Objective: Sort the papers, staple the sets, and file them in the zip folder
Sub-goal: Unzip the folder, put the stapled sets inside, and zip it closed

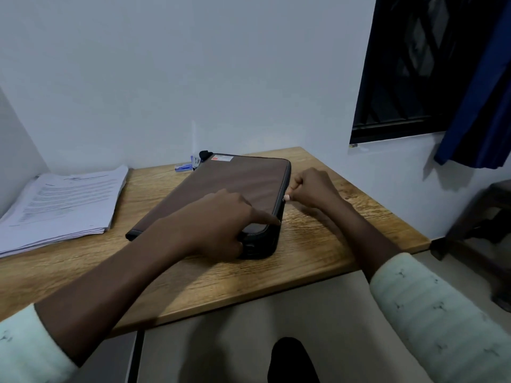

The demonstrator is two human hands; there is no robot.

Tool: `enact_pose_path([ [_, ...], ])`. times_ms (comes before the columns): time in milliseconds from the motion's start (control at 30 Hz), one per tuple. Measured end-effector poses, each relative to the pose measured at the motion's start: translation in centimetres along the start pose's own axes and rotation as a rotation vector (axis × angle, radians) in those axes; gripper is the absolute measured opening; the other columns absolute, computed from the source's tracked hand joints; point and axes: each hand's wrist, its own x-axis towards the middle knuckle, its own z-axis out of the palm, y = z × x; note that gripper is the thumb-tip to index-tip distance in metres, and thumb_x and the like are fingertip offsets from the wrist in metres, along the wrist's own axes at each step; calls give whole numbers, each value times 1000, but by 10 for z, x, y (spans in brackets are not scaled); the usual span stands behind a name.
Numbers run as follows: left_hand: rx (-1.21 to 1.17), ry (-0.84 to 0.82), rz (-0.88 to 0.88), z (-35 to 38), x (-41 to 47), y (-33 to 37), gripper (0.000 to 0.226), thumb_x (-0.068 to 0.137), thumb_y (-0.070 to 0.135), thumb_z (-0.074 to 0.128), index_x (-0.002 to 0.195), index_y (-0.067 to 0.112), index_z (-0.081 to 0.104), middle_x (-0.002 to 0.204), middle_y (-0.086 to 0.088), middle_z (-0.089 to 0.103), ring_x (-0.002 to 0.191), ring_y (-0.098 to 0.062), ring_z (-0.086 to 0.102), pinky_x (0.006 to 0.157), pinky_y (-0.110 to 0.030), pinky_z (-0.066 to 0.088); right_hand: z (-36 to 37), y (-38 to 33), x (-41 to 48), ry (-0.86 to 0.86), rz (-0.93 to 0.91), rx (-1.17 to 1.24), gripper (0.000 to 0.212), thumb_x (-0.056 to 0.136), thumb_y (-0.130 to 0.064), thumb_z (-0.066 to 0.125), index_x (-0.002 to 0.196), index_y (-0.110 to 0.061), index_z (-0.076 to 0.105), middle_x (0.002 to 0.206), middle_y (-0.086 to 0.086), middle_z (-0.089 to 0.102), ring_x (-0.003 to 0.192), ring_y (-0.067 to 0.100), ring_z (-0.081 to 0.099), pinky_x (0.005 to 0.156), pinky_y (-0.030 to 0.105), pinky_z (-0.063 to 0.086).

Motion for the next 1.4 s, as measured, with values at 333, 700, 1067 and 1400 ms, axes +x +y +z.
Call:
enact_pose_path([
  [333,-521,-239,-155,-17,-27,-26,32,83,55,69,114,47,64,89,12,68,85,-3,64,82,-25,52,7,0,15,-132,-59,-23,11,84,-17,73,90,-8,72,86,-3,67,85,12,60,60,20,40],
  [700,-279,-53,-587,40,80,-14,89,76,77,58,144,25,34,141,-9,49,125,-33,50,91,-43,44,4,0,25,-166,-31,16,20,79,-21,79,91,-5,73,91,4,71,88,17,64,67,26,47],
  [1067,-359,-229,-572,14,87,-14,61,84,58,64,128,19,48,95,-4,54,72,-19,56,56,-30,51,-2,5,35,-193,-26,22,16,76,-16,82,72,-8,69,81,3,70,79,17,65,65,26,48],
  [1400,-426,-56,-470,7,91,-12,47,83,42,70,121,16,58,106,-7,68,96,-24,64,77,-31,50,-16,17,32,-195,7,102,18,74,-11,81,65,-9,64,80,9,72,69,18,62,68,36,54],
])
